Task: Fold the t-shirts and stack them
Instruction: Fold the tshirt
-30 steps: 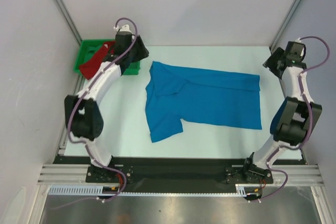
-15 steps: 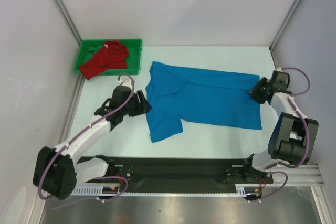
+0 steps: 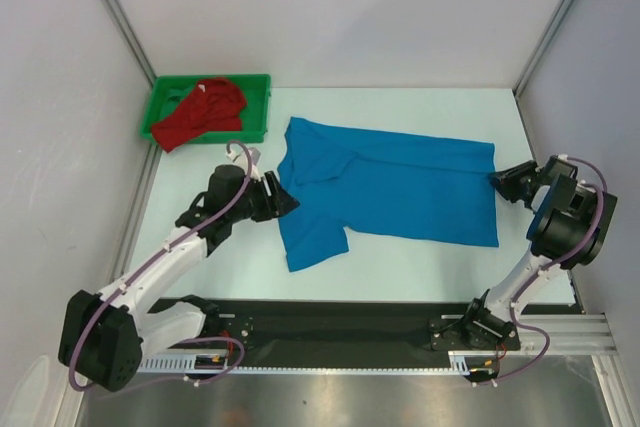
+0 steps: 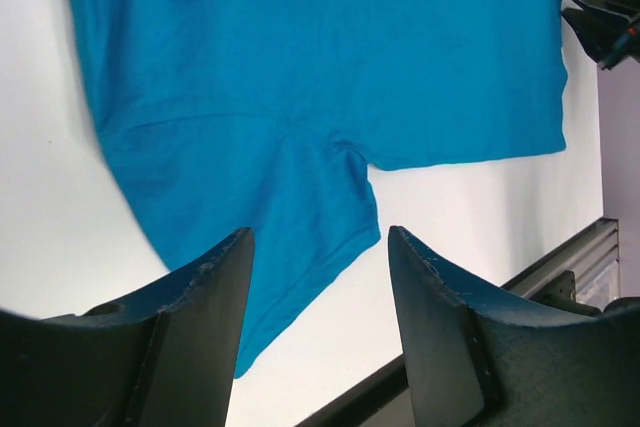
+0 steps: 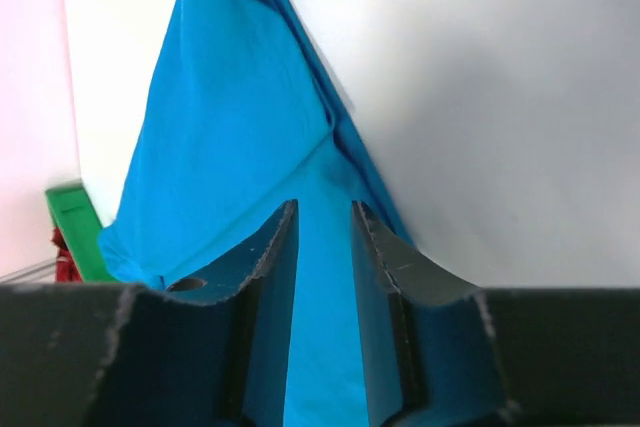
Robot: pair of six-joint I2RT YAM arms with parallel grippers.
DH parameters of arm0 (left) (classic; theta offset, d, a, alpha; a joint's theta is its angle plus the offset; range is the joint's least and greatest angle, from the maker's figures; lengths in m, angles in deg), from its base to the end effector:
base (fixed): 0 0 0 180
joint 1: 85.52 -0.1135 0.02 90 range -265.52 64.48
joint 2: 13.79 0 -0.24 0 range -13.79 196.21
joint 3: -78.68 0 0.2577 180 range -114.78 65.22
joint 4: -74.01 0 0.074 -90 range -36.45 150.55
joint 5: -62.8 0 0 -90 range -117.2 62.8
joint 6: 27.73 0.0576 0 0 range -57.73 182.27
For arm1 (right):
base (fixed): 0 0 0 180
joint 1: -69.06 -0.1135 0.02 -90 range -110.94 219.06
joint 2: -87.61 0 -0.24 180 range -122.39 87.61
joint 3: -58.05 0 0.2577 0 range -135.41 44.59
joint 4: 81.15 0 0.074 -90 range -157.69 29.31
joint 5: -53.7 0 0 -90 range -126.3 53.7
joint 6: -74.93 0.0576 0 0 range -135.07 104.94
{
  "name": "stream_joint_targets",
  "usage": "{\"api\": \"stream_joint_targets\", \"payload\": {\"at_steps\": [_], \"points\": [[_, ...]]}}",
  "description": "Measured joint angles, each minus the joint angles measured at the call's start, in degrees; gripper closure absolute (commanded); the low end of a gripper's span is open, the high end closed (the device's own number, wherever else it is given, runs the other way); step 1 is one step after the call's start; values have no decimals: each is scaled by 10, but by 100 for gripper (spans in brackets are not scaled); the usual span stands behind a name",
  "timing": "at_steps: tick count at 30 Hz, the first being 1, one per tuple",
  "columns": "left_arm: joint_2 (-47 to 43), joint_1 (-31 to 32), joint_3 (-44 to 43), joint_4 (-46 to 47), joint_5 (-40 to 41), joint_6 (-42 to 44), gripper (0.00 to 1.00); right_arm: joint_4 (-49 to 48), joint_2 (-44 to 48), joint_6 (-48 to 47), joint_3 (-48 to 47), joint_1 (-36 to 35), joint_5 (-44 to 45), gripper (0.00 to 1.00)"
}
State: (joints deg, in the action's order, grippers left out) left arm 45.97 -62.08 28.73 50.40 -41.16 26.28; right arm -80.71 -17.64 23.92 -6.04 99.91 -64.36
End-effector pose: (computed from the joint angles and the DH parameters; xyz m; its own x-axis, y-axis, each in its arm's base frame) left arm 0.2344 -0.1168 0.2054 -0.7443 -0.2989 -0.5973 0.1649 0.7844 -0.5980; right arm 0.3320 -0.1667 0.0926 -0.3483 0.8548 -0.3847 0.4756 0.5148 0.7132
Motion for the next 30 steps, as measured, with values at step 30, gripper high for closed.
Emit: {"api": "stream_joint_targets", "payload": {"at_steps": [30], "points": [[78,0,-40,36,-43,4,39,-47,-50,12,-41,0,23,66]]}}
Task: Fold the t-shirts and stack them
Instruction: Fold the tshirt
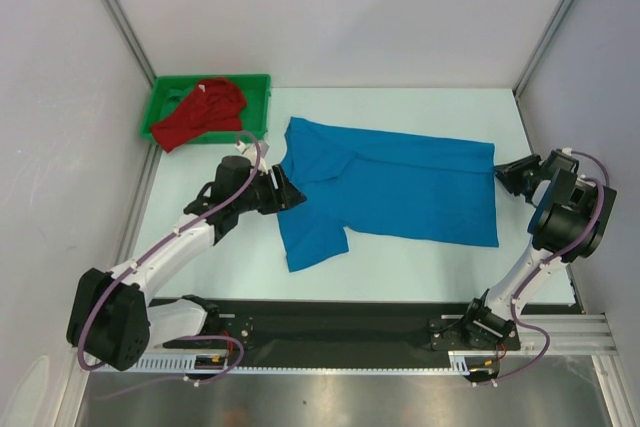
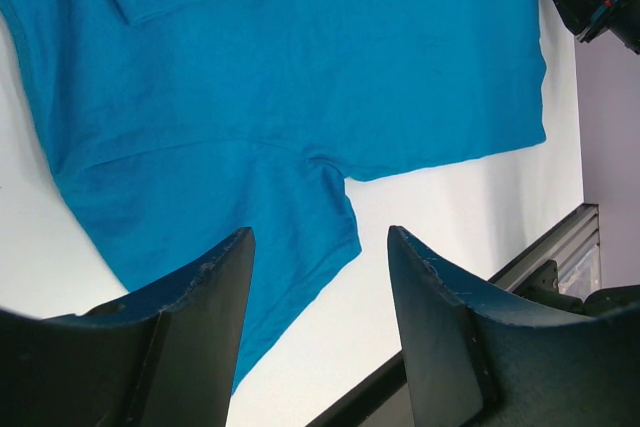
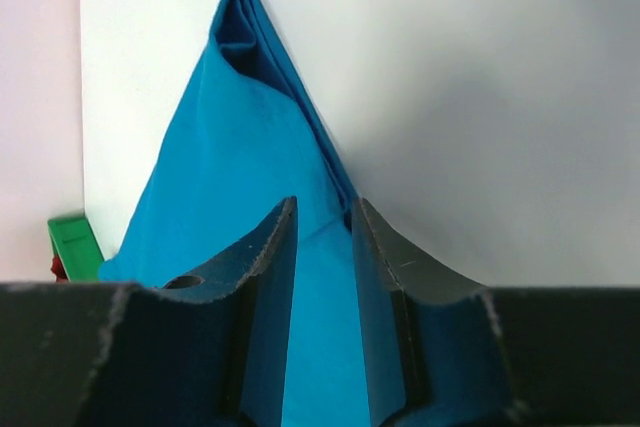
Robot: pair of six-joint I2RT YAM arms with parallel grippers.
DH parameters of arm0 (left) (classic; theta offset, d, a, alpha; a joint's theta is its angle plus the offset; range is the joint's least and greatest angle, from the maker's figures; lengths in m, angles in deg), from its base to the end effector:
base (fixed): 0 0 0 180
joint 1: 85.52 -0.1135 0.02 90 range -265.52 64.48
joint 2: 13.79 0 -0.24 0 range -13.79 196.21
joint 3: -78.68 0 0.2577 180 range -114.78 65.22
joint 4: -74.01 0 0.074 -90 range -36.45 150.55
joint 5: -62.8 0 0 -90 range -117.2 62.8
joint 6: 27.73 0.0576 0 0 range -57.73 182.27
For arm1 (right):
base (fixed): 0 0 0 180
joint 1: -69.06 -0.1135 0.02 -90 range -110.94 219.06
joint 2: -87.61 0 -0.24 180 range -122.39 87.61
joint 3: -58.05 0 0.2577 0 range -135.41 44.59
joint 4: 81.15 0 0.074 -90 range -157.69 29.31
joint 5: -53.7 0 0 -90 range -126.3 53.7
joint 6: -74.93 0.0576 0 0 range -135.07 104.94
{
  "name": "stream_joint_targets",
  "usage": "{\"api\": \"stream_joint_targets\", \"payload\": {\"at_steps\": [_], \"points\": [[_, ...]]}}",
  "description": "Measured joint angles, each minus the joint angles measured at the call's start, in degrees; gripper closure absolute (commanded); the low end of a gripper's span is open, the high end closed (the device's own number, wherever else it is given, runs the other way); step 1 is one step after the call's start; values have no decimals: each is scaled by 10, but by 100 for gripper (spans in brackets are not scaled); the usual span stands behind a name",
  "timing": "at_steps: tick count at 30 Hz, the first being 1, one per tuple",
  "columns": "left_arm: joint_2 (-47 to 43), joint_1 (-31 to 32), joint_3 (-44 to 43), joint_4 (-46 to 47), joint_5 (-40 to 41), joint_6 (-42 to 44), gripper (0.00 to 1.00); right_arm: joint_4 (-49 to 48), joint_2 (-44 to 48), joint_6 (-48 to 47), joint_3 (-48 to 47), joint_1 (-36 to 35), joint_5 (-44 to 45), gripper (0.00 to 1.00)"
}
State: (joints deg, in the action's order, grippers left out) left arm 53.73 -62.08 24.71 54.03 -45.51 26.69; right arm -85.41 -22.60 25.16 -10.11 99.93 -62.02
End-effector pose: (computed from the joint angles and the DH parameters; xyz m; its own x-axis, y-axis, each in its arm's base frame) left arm 0.2552 -0.1304 0.2038 -0.7717 -0.2675 -0.5770 0.2077 0.7515 -0.6262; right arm 0.3508 -0.1806 0.0890 -0.2931 0.8531 -0.4316 0.4679 0.5217 0.7134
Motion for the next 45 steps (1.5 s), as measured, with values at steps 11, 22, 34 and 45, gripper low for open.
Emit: {"api": "stream_joint_targets", "payload": {"at_steps": [11,22,34,45], "points": [[8,0,0,0,-1,0,38,-6,-28,-2,-21,0,-4,80],[8,0,-1,0,-2,0,38,28,-20,-17,-24,-7,11,100],[8,0,-1,1,-5,0,38,82,43,-34,-26,-29,56,100],[8,0,-1,2,-6,0,38,108,43,-47,-23,-30,85,94]]}}
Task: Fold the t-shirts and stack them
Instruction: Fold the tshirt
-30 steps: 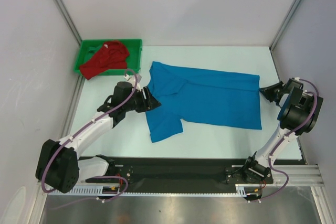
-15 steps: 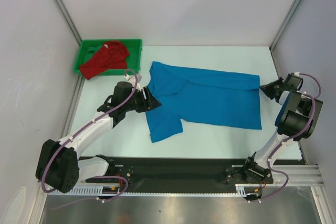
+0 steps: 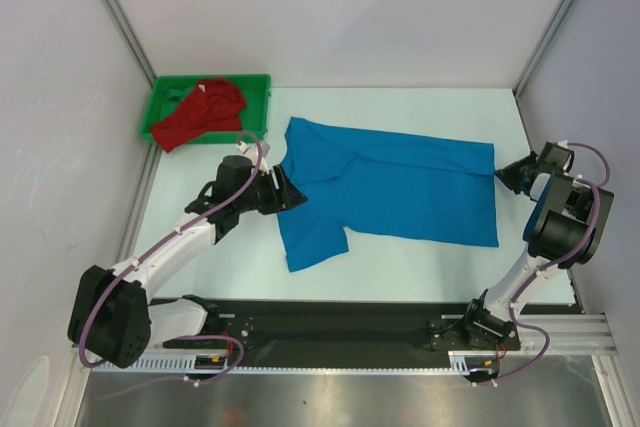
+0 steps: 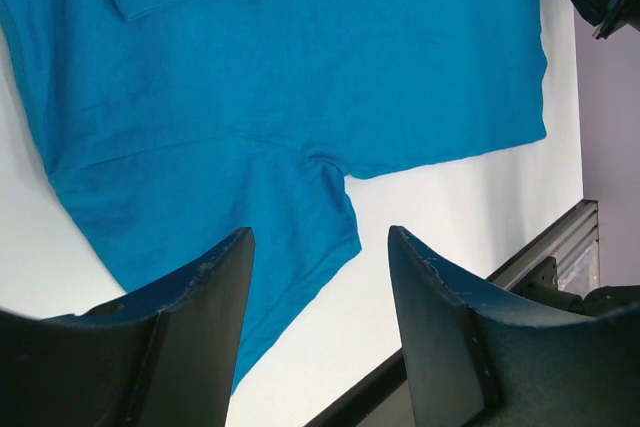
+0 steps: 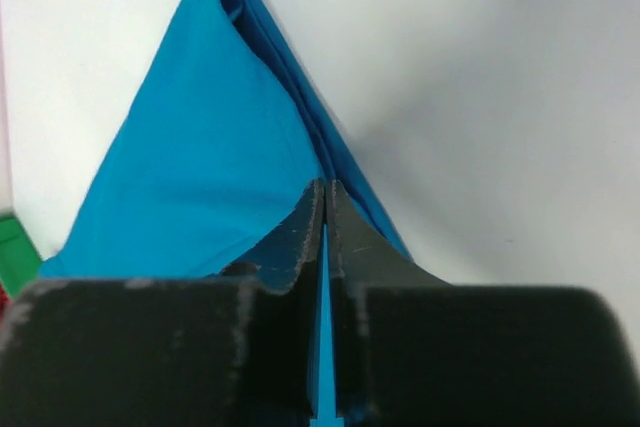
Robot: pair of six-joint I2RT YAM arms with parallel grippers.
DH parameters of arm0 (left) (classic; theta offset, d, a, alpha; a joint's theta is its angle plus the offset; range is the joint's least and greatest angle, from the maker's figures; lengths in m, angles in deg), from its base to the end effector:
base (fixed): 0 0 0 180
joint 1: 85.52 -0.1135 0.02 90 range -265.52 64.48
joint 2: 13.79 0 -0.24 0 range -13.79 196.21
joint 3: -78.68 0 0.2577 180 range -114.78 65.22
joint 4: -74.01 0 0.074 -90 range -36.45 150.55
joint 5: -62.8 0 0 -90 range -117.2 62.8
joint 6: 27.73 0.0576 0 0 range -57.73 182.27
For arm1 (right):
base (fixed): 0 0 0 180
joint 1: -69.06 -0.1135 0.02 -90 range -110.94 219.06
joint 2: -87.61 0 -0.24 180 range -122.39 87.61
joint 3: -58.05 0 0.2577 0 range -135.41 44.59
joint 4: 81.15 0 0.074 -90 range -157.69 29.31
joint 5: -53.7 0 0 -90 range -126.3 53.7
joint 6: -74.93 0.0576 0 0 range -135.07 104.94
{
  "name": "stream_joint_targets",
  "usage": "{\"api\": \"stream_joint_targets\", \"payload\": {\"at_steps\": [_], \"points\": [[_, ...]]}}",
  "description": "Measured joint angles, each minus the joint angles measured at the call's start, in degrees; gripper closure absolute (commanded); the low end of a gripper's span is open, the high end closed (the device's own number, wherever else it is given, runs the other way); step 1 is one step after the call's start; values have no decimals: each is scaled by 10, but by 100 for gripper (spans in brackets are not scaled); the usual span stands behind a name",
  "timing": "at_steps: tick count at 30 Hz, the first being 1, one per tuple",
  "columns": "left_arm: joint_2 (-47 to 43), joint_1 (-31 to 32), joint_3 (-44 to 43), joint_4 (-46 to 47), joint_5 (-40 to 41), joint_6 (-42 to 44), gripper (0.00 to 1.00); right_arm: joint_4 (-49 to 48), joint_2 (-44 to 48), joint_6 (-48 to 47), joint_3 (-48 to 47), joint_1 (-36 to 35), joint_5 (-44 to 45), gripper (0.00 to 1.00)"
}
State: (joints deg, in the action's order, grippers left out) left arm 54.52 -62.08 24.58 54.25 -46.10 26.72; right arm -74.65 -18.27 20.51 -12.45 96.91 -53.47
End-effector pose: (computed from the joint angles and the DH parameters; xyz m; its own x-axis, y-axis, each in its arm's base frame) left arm 0.2565 -0.1316 0.2015 -0.7792 -0.2617 -0.5695 0.2087 0.7485 -0.6294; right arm 0.3544 -0.1680 0.1090 -0.3334 0.8049 -0.4909 0.5484 0.5891 0.5935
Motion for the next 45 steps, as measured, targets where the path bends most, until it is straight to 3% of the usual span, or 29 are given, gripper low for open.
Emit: {"api": "stream_joint_targets", "payload": {"at_steps": [6,11,13,18,23,27,36,39,41,42,45], "points": [[0,0,-4,-21,13,1,36,36,-2,-31,-8,-5,32,48],[12,0,-17,-75,62,-1,42,134,49,-61,-34,-48,131,36],[22,0,-13,-93,80,-6,48,172,90,-66,-35,-78,162,35],[30,14,44,-122,132,-54,48,241,222,-75,-29,-201,216,34],[37,84,69,-152,181,-108,53,281,332,-79,5,-304,229,34],[27,128,91,-154,211,-156,52,309,373,-80,45,-346,228,34],[3,143,127,-119,212,-217,55,358,438,-83,105,-350,226,32],[11,143,128,-103,206,-224,65,361,451,-83,105,-342,212,32],[16,143,129,-97,202,-226,82,360,457,-81,110,-324,191,33],[16,143,130,-95,202,-226,86,359,459,-79,115,-313,182,33],[15,143,134,-94,203,-213,97,358,462,-66,139,-247,133,36]]}}
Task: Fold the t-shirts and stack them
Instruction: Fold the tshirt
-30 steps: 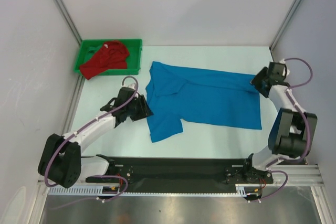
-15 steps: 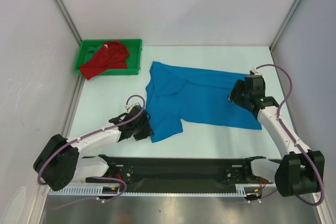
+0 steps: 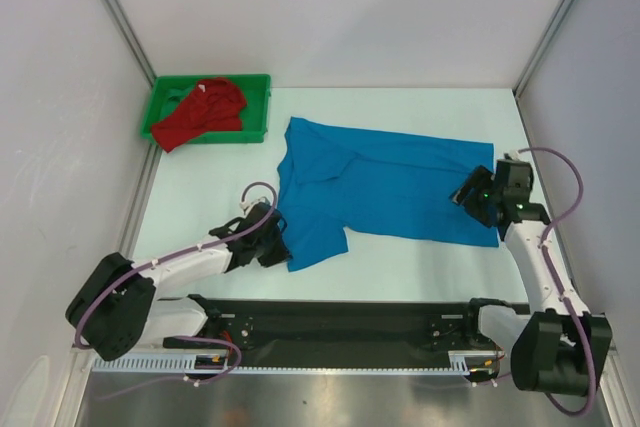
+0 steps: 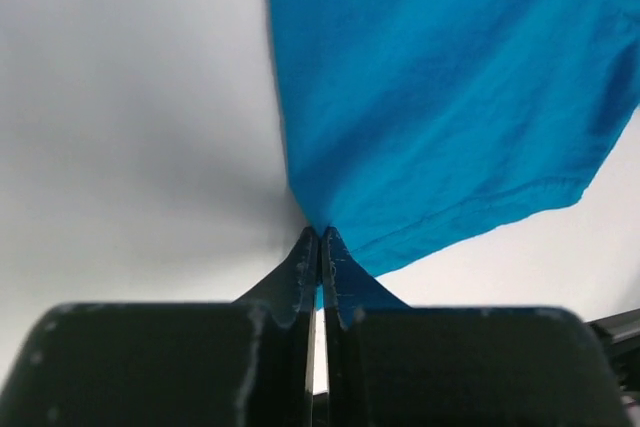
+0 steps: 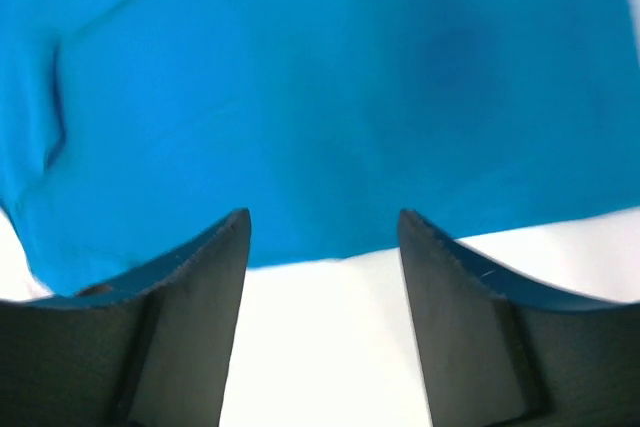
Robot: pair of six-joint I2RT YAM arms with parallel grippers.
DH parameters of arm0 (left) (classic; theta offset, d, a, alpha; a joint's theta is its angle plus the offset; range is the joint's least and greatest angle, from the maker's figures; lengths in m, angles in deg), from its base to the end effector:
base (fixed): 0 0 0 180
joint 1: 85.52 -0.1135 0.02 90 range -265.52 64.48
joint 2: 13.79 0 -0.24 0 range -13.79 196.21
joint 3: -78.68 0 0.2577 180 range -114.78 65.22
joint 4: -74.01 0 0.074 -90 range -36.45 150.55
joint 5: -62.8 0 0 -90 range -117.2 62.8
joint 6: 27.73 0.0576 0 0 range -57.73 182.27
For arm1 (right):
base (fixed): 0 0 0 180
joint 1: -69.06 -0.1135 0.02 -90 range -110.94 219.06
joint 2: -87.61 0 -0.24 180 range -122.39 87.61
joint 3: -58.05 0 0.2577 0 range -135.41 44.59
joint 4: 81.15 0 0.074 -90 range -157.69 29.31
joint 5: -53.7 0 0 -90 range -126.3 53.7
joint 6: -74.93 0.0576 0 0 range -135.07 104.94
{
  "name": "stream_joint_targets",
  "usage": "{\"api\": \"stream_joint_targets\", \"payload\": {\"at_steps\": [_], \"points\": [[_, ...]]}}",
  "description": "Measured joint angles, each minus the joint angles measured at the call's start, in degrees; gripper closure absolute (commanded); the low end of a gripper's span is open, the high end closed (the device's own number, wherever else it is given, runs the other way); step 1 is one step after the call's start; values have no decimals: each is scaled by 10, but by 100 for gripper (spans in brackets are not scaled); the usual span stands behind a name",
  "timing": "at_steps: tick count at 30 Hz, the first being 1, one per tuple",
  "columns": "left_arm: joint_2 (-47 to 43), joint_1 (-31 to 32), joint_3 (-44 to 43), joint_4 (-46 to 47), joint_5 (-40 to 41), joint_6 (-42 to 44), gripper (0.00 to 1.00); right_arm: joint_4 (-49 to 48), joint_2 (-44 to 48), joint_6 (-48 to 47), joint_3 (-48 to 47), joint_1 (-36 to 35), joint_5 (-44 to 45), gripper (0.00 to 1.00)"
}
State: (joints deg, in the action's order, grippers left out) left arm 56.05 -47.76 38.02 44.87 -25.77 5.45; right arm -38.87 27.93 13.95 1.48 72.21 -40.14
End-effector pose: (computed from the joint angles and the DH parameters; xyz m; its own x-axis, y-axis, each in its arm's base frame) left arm 0.1838 -0.1406 0.1012 -0.8719 -0.3830 -0.3052 -0.2337 0.8731 -0.4279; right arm 0.2483 -0.0098 0.2131 -0.6178 0.5188 -0.5910 0.3517 0.8545 0.3824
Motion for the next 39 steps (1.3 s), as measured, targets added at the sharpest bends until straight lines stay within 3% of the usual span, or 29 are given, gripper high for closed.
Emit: {"api": "stream_joint_targets", "payload": {"at_steps": [5,12,16,27,39], "points": [[-12,0,-5,0,4,47,100,-3,-17,31,53,141,-68,46],[-2,0,-46,20,-10,111,100,28,-32,37,65,199,-41,46],[36,1,-60,68,-47,119,100,46,-33,38,65,237,3,53],[59,1,-59,99,-77,119,99,47,-82,39,65,244,72,62],[59,1,-57,109,-81,119,100,-2,-134,40,67,245,80,63]]}}
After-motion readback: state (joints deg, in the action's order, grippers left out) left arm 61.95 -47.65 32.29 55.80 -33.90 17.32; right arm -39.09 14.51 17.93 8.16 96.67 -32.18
